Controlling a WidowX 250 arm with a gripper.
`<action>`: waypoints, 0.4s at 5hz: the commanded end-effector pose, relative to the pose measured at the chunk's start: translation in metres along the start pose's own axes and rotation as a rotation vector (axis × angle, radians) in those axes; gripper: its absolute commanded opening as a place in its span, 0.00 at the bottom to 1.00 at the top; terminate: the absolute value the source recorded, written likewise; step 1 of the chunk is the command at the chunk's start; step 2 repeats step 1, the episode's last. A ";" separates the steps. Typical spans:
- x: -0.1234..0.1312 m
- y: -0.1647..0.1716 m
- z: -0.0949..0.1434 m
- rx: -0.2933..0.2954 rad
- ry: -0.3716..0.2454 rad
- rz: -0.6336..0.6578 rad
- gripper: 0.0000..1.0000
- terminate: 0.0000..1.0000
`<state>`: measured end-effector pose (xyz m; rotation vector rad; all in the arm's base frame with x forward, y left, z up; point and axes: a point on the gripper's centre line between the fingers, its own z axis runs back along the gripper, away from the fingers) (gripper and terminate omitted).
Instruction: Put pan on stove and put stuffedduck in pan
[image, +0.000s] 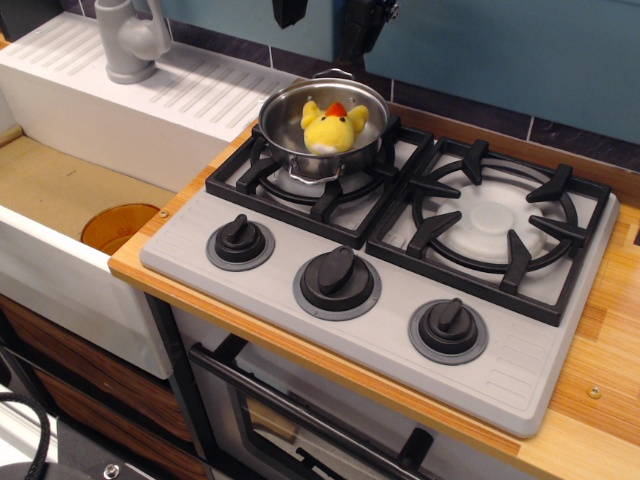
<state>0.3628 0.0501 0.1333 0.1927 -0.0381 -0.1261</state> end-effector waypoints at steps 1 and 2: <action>0.012 0.003 0.017 0.015 -0.055 0.001 1.00 1.00; 0.012 0.003 0.017 0.015 -0.055 0.001 1.00 1.00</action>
